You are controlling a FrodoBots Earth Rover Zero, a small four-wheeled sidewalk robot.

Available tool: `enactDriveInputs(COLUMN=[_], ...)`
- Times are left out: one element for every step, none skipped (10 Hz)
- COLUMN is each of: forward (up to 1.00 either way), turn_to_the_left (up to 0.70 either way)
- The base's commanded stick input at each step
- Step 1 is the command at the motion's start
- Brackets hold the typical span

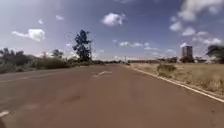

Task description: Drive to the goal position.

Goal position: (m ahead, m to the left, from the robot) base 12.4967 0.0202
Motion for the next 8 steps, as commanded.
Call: enactDriveInputs(forward=[1.0, 1.0, 1.0, 1.0, 1.0, 1.0, 1.0, 1.0], turn_to_the_left=[0.02, 0.02, 0.02, 0.02, 0.02, 0.02, -0.03, -0.11])
